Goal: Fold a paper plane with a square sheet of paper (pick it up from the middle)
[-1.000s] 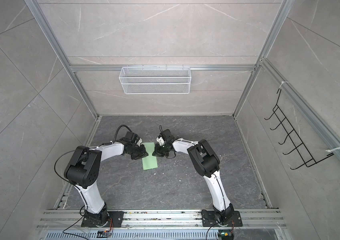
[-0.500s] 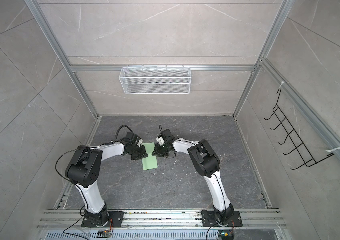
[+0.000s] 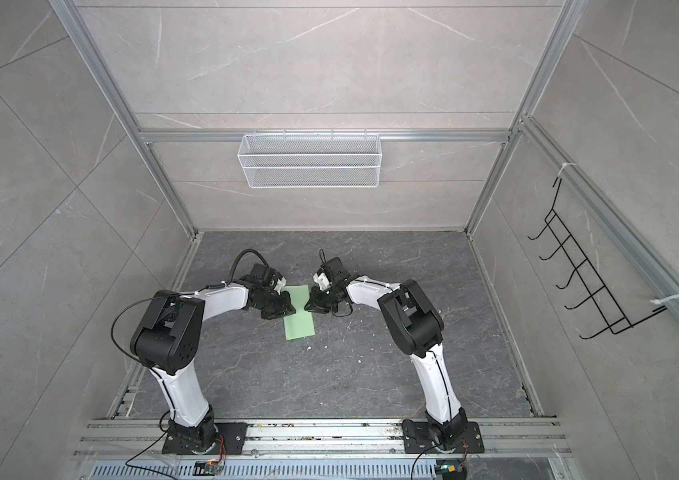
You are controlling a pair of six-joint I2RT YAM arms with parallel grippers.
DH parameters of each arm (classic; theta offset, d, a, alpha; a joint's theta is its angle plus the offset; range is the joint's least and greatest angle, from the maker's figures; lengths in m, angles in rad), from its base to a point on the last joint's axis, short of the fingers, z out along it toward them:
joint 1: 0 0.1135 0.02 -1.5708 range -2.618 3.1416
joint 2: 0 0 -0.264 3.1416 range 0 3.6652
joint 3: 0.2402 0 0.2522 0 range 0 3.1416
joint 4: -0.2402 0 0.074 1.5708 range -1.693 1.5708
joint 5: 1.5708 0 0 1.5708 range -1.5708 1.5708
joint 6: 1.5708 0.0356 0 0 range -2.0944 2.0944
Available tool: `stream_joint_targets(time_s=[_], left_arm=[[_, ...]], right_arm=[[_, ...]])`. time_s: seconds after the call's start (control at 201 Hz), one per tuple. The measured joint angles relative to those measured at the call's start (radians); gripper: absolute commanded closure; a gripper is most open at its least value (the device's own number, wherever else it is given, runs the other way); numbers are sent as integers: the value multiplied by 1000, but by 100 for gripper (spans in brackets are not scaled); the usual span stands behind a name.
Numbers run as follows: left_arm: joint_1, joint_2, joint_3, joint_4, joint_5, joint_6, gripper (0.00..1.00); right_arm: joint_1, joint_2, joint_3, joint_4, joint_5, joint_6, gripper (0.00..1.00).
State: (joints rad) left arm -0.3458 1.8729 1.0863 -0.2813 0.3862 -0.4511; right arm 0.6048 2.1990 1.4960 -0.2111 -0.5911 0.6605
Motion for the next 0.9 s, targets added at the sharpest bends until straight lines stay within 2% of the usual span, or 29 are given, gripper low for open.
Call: stream_joint_targets(time_s=[0.294,0.597,0.901], left_arm=[[0,6,14,-21,3,32,84],[0,-11,13,-24,19,53,74],[15,-74,-82,59,47,42,77]], right_arm=[[8,5,0,-60,24,-11,85],[11,6,18,-108,57,-33,86],[12,12,40,-151,74,-52,87]])
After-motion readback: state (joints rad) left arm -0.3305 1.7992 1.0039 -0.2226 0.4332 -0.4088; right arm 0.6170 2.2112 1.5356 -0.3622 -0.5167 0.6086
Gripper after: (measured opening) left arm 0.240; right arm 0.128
